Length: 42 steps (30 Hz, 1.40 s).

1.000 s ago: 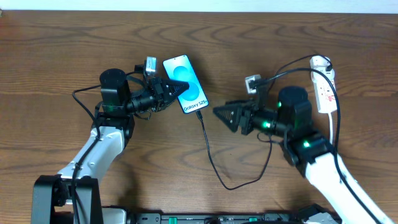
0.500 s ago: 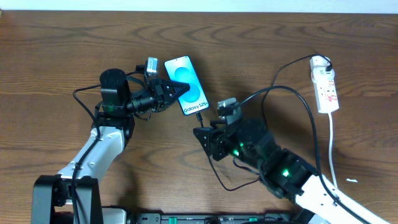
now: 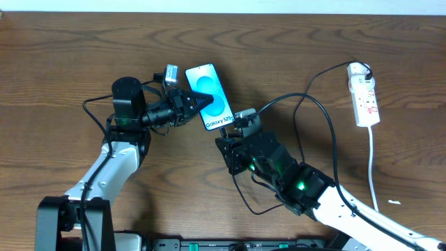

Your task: Plug charger to phone and switch on socket

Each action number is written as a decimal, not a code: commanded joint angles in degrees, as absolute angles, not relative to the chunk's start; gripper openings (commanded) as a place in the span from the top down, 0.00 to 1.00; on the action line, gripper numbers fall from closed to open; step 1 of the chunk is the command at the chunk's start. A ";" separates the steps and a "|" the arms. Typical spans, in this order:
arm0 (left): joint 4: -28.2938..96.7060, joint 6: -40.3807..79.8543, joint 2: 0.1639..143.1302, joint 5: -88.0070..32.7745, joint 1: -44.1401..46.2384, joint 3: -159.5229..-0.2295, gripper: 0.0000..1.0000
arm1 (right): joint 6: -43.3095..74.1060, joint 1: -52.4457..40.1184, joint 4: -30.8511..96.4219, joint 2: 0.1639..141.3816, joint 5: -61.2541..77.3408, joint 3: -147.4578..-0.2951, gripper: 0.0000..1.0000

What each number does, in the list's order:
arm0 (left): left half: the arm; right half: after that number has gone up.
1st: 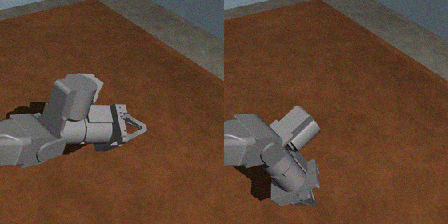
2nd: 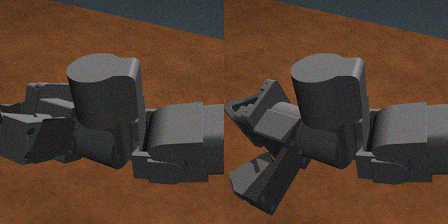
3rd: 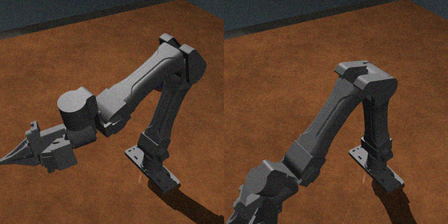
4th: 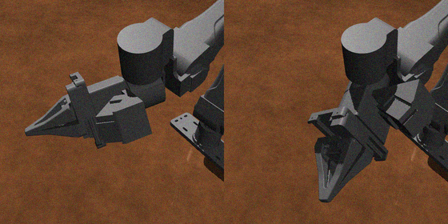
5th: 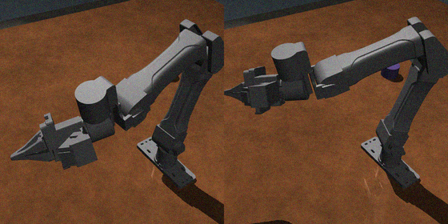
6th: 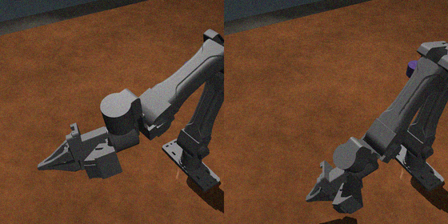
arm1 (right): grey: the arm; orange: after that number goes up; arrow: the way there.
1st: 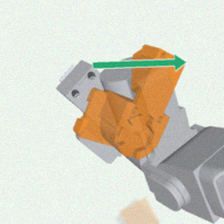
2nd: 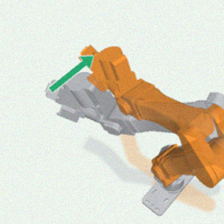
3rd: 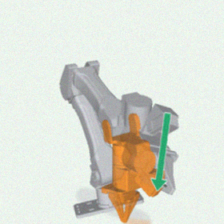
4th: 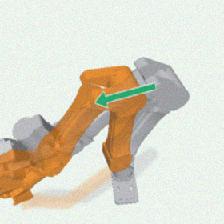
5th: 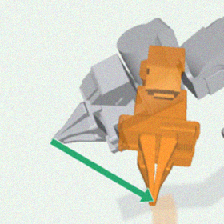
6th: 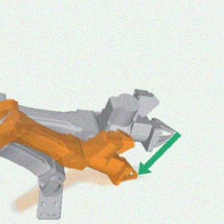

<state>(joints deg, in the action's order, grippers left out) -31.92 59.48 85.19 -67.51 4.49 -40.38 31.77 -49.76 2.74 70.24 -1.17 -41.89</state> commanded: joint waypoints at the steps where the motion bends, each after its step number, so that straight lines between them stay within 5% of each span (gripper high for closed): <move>1: -32.60 58.00 84.99 -70.26 4.25 -41.25 0.93 | 32.32 -50.09 2.50 70.17 -0.49 -42.61 0.79; 7: -32.62 58.11 84.97 -72.82 4.25 -41.25 0.93 | 32.32 -50.09 2.46 70.19 -0.49 -42.61 0.99; 42: -32.62 57.41 84.97 -81.43 7.86 -41.25 0.93 | 31.64 -47.66 -4.47 70.19 -3.03 -43.57 0.99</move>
